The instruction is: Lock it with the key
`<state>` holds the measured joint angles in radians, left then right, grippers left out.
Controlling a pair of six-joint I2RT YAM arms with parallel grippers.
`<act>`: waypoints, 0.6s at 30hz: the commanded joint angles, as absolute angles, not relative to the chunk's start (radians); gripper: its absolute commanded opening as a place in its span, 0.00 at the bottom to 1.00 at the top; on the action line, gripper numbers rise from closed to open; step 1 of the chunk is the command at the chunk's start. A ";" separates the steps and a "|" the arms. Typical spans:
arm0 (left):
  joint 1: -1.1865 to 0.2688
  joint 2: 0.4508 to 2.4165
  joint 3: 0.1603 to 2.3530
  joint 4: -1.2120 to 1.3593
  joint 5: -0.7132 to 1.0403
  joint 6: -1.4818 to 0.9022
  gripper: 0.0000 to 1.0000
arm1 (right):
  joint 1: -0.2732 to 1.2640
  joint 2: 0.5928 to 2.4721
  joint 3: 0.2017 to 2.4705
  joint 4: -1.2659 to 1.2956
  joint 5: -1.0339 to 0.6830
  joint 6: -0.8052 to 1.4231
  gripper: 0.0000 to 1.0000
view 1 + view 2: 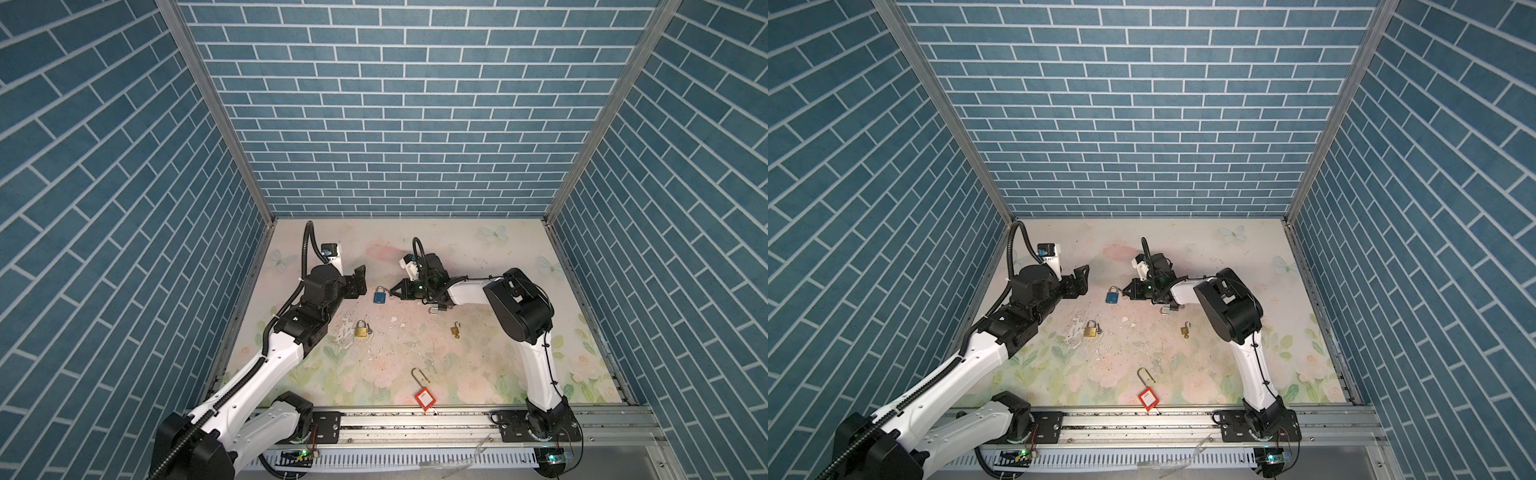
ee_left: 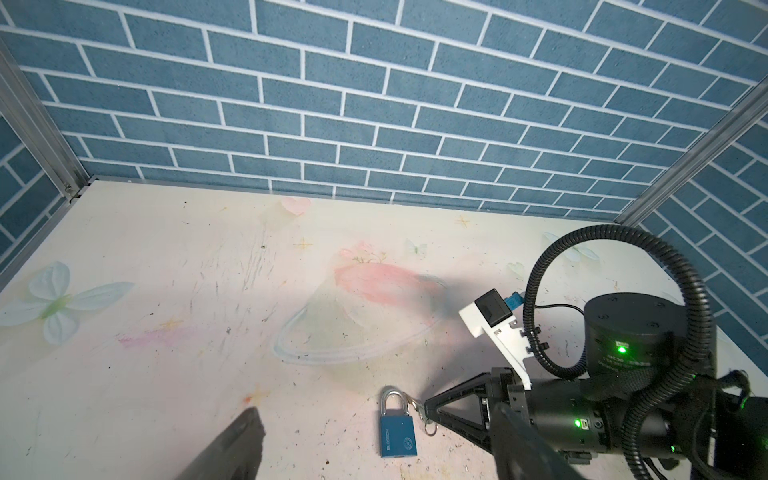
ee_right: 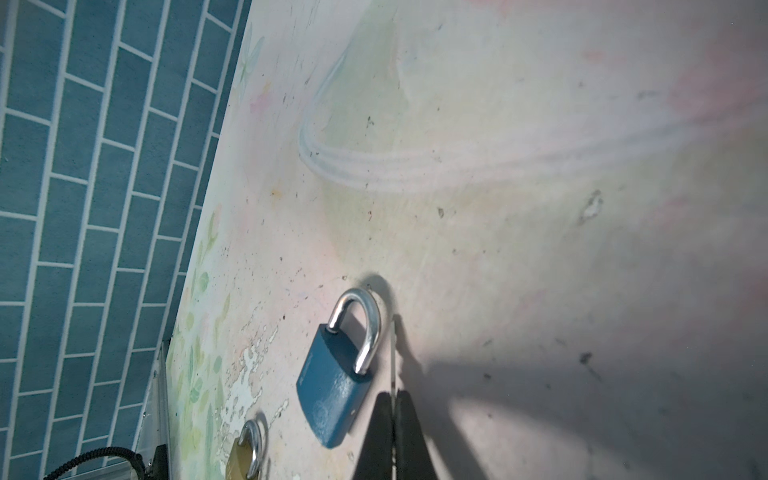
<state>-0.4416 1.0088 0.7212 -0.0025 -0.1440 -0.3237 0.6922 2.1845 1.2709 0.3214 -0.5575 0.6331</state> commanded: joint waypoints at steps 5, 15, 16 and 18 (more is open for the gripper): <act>-0.434 1.003 0.712 0.021 -0.141 -0.321 0.86 | 0.713 2.197 1.255 0.291 -0.572 0.666 0.16; -0.433 1.004 0.735 -0.022 -0.183 -0.369 0.86 | 0.713 2.144 1.239 0.276 -0.540 0.654 0.37; -0.433 1.001 0.733 -0.034 -0.210 -0.395 0.86 | 0.713 2.133 1.236 0.270 -0.529 0.651 0.40; -0.418 0.997 0.737 -0.064 -0.227 -0.422 0.86 | 0.712 2.105 1.230 0.257 -0.506 0.643 0.46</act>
<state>-0.4377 1.0088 0.7212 -0.0189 -0.1734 -0.3672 0.7071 2.1563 1.2549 0.3164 -0.5594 0.6495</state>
